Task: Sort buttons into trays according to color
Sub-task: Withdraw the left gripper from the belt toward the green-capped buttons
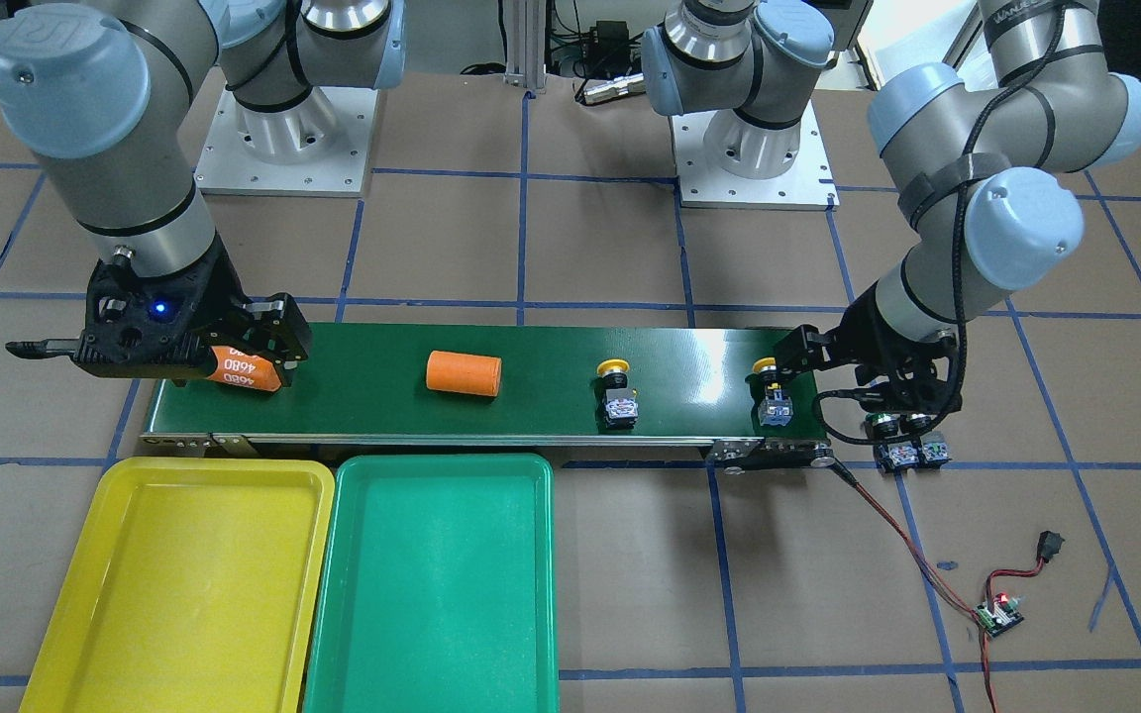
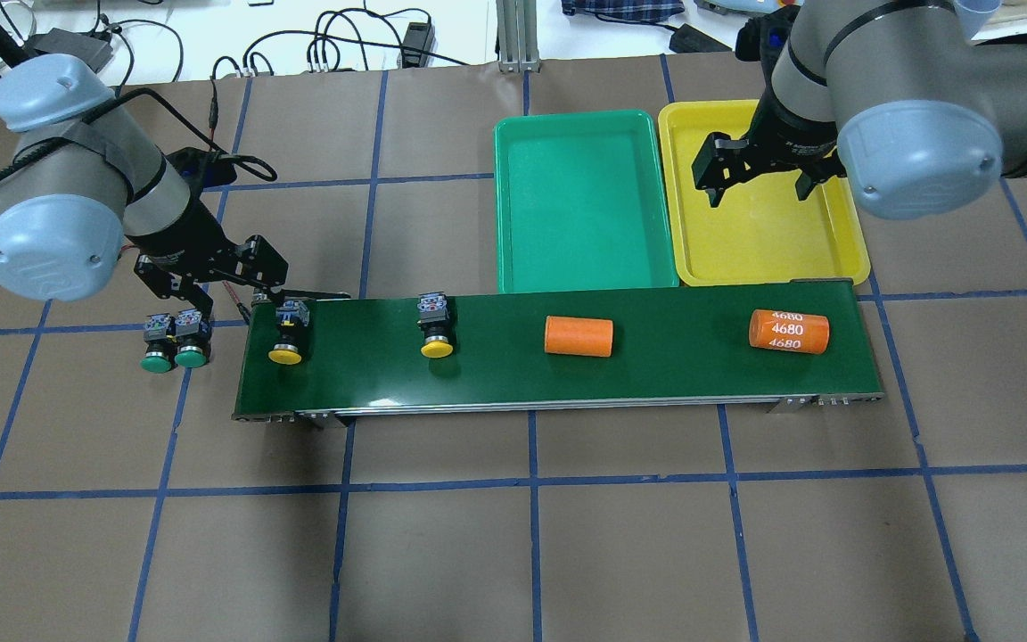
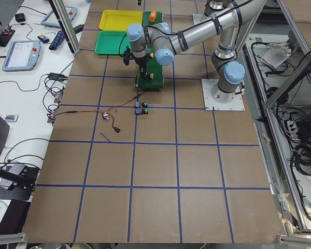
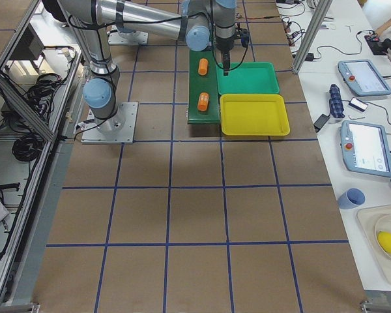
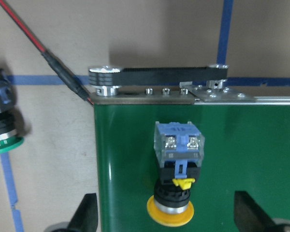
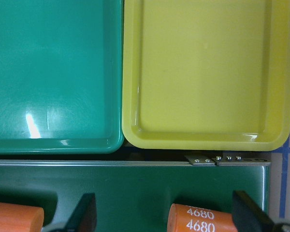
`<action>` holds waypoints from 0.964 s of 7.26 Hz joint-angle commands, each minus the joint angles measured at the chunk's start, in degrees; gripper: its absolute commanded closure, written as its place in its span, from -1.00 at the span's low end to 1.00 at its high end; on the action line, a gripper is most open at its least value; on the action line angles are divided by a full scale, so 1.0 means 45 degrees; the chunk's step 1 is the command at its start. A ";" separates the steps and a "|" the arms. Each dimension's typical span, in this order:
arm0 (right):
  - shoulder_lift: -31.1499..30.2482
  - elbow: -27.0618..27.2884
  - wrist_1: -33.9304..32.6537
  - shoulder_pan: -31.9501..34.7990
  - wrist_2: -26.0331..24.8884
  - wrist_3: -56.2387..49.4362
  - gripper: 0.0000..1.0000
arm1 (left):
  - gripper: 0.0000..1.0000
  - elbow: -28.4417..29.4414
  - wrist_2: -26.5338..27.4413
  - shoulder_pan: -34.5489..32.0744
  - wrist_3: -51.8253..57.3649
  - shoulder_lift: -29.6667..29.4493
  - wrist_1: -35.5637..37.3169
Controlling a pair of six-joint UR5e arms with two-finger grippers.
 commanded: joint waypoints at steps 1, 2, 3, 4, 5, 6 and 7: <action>0.0245 -0.0019 -0.0069 0.0024 -0.0030 -0.0058 -1.00 | -1.00 0.0106 0.0479 0.2074 0.2549 -0.0293 0.1282; 0.0226 -0.0038 -0.0090 0.0063 -0.0030 -0.0059 -1.00 | -1.00 -0.0167 0.0460 0.2918 0.3454 -0.0488 0.1717; 0.0168 -0.0058 -0.0070 0.0121 -0.0011 0.0019 -1.00 | -1.00 -0.0422 0.0460 0.3371 0.3985 -0.0742 0.2011; 0.0226 -0.0058 -0.0090 0.0141 0.0067 0.0097 -1.00 | -0.85 -0.0733 0.0460 0.3472 0.4009 -0.1150 0.2923; 0.0246 -0.0058 -0.0090 0.0141 0.0067 -0.0057 -1.00 | -0.51 -0.1104 0.0479 0.3512 0.4068 -0.1483 0.3358; 0.0246 -0.0039 -0.0070 0.0199 0.0145 -0.0291 -1.00 | -0.46 -0.1262 0.0441 0.3570 0.4088 -0.1738 0.3517; 0.0149 -0.0058 -0.0051 0.0529 0.0165 -0.0583 -1.00 | -0.43 -0.1303 0.0440 0.3784 0.4107 -0.1992 0.3634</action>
